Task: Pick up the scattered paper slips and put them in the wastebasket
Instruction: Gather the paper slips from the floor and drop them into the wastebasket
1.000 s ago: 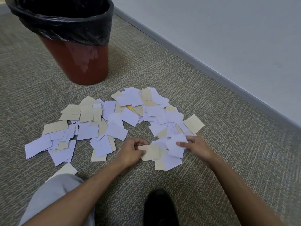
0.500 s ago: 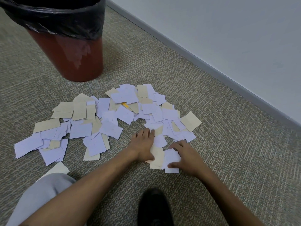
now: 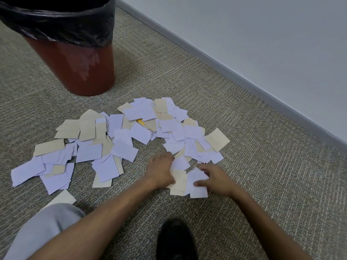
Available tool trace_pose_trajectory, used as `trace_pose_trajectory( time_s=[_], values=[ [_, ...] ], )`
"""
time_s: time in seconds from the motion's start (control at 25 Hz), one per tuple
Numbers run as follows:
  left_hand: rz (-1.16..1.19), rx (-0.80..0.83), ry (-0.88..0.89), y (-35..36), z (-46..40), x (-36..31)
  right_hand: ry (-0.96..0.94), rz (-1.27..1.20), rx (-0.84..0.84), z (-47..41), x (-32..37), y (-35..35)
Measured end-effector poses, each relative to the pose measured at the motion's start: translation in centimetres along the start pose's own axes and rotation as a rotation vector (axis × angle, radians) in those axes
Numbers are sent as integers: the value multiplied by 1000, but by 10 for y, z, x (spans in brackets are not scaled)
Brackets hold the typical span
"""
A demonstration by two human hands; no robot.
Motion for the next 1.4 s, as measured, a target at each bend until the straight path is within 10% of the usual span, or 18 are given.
trace_pose_trajectory(
  time_s=[0.32,0.6,1.08,1.4],
  values=[
    [-67,-16,-97,2,2,0,-15,-179,-541,-23,-14,-87],
    [178,-10,-51,6,5,-10,-136,534,-782,-38,-1,-101],
    [609,62,-79,-14,-7,17,119,770,-354,-73,-23,-63],
    [614,11,-20,-18,-10,21,36,815,-355,-73,-9,-61]
  ],
)
Point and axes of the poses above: each hand's wrist, its own z-axis away from the middle knuckle, its own y-axis out of the palm, x = y × z, the point moved 4 cm from there along -z, towards the middle knuckle, and after that the axes turned 1 degree about -y, right-handed, at the moved point
